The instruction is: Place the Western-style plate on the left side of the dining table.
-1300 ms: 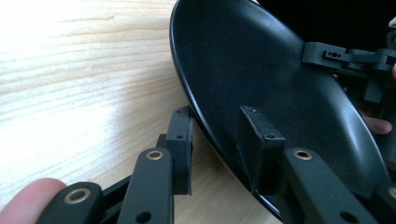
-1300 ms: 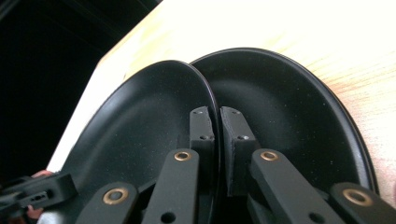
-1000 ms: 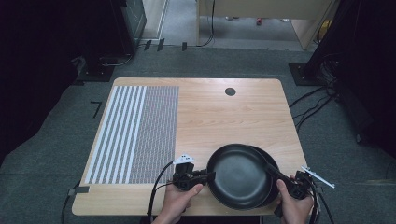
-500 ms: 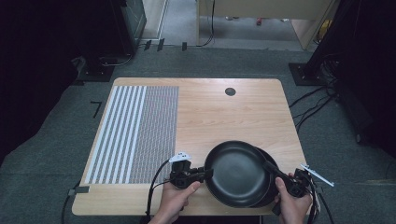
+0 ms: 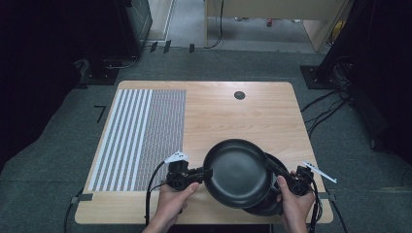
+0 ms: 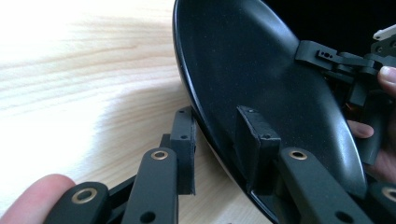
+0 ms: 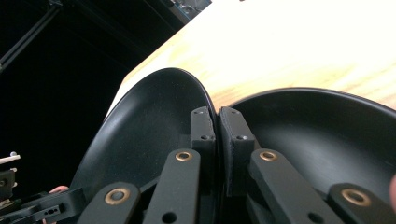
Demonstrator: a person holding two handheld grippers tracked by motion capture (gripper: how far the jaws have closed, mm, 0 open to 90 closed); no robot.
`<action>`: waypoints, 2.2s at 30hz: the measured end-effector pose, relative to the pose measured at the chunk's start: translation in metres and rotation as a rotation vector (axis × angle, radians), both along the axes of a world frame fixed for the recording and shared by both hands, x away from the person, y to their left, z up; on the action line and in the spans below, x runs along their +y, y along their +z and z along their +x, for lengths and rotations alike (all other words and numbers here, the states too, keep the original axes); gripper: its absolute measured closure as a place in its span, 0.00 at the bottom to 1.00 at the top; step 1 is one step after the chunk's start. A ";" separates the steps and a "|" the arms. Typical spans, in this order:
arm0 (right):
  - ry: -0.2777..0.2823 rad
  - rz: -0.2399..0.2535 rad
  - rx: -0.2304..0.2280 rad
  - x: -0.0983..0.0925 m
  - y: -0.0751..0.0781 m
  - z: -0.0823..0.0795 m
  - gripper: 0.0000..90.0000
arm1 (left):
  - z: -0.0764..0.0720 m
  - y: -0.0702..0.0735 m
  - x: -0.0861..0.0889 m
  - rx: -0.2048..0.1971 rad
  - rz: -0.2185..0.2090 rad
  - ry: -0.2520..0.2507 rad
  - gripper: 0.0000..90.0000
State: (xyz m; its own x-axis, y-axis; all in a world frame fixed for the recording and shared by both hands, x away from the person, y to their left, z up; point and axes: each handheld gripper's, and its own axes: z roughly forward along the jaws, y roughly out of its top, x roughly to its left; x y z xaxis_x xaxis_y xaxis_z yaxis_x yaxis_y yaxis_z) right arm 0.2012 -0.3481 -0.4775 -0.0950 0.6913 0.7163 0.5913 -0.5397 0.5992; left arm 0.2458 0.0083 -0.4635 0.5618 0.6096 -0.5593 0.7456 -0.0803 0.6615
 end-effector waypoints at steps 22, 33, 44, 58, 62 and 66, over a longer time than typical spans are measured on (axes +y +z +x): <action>0.068 0.001 -0.022 0.052 0.017 0.045 0.95 | 0.021 0.017 0.054 -0.009 -0.007 0.072 0.77; 0.108 -0.001 -0.026 0.083 0.024 0.070 0.95 | 0.029 0.023 0.084 -0.016 -0.005 0.140 0.77; 0.143 0.002 -0.019 0.113 0.028 0.089 0.95 | 0.036 0.026 0.112 -0.016 0.000 0.205 0.77; 0.194 0.005 0.004 0.159 0.023 0.120 0.95 | 0.045 0.024 0.152 -0.007 0.014 0.290 0.77; 0.208 0.007 0.011 0.170 0.022 0.128 0.95 | 0.047 0.023 0.159 -0.006 0.015 0.304 0.77; 0.221 0.005 0.012 0.181 0.022 0.135 0.95 | 0.050 0.022 0.173 -0.002 0.009 0.335 0.77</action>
State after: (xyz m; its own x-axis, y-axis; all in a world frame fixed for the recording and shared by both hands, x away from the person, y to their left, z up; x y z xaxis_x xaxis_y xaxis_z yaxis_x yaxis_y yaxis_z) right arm 0.3362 -0.1674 -0.4556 -0.2358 0.6511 0.7214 0.7025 -0.3988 0.5895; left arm 0.2956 0.1810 -0.4418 0.3302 0.7659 -0.5517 0.7300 0.1633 0.6637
